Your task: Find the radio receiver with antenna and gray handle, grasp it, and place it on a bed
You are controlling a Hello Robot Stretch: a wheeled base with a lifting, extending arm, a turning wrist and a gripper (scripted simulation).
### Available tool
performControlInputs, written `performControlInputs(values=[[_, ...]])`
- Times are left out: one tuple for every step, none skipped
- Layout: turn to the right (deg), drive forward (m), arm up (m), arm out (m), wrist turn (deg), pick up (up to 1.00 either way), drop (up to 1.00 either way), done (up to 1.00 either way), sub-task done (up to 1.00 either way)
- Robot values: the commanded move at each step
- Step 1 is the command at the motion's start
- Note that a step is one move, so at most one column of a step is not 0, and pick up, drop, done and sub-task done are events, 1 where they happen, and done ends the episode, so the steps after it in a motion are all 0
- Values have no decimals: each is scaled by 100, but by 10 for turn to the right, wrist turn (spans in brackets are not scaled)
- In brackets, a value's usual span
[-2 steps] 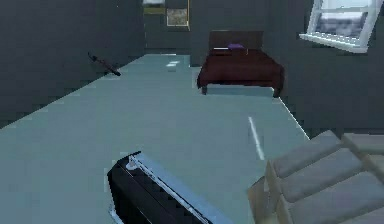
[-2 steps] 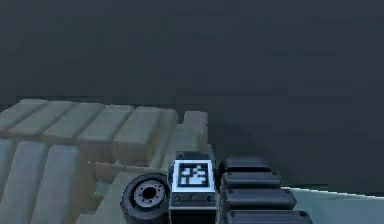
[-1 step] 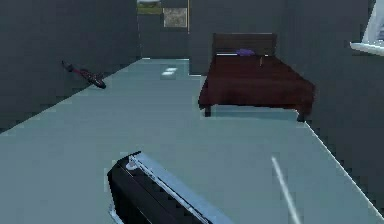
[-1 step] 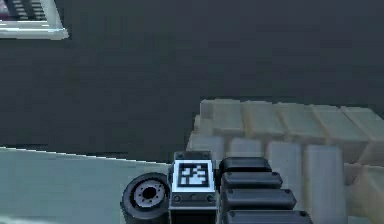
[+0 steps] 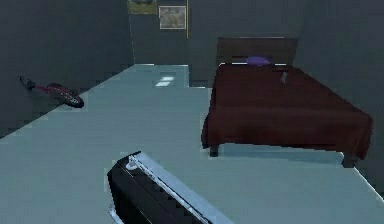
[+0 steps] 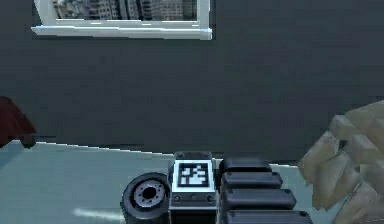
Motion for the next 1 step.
performControlInputs(values=[[-30, 0, 0, 0, 0, 0, 0, 0, 0]])
